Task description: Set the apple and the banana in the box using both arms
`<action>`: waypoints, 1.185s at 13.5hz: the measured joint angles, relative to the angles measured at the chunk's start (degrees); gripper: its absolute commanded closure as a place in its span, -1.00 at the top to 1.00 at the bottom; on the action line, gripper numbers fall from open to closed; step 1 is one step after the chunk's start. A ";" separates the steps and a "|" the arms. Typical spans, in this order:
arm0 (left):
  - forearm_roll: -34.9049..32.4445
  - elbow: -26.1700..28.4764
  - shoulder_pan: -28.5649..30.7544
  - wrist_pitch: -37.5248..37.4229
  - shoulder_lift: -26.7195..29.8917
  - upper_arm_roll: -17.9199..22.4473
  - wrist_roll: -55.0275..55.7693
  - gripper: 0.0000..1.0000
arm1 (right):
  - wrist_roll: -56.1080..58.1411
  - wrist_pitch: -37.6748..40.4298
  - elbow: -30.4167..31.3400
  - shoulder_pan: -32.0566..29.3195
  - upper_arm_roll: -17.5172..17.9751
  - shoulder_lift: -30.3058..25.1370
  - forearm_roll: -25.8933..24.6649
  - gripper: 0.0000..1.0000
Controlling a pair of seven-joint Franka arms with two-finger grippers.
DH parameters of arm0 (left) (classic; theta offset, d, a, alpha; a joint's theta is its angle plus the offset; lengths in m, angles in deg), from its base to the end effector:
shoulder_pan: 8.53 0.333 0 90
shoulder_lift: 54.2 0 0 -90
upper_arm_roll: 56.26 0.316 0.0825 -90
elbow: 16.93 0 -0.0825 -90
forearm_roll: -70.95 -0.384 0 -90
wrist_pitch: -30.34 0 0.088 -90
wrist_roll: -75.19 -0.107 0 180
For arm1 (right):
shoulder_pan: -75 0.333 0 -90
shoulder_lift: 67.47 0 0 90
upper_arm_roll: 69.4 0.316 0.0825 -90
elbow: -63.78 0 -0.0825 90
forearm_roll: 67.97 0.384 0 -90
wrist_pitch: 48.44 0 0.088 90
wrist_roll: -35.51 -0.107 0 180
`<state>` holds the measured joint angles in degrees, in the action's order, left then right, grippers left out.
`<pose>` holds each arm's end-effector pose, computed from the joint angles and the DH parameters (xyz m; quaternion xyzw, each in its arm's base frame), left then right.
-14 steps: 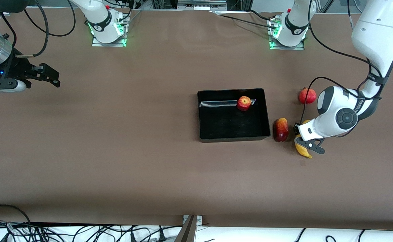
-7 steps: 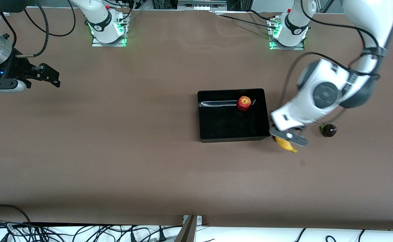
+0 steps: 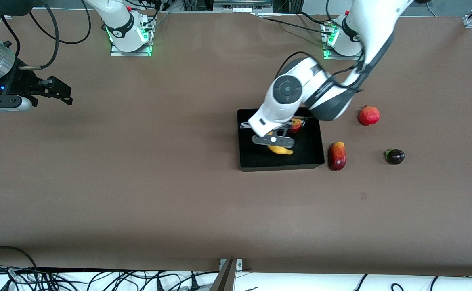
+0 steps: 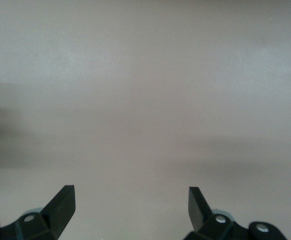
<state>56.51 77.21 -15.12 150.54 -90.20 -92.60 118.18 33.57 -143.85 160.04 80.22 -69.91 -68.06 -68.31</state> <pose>0.5368 -0.4088 0.3004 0.9969 -0.0237 -0.0645 0.0384 0.5552 0.0451 0.5866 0.9997 0.0245 -0.0021 0.0030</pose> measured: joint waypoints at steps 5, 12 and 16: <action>0.00 -0.29 -0.45 6.72 -6.52 0.51 3.77 0.32 | 0.00 -0.01 -0.01 0.00 0.00 0.01 0.00 1.00; -0.16 -3.47 -1.11 5.01 -5.35 2.03 6.05 1.00 | 0.00 -0.01 -0.01 0.00 0.00 0.02 -0.01 1.00; -0.24 -9.19 2.73 -17.55 5.70 2.21 0.73 1.00 | 0.00 -0.01 -0.05 0.00 0.00 0.05 -0.01 1.00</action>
<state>56.27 68.02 -12.39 133.00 -84.49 -90.39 118.91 33.57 -143.86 159.99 80.22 -69.91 -68.00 -68.32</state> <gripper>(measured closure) 0.000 0.000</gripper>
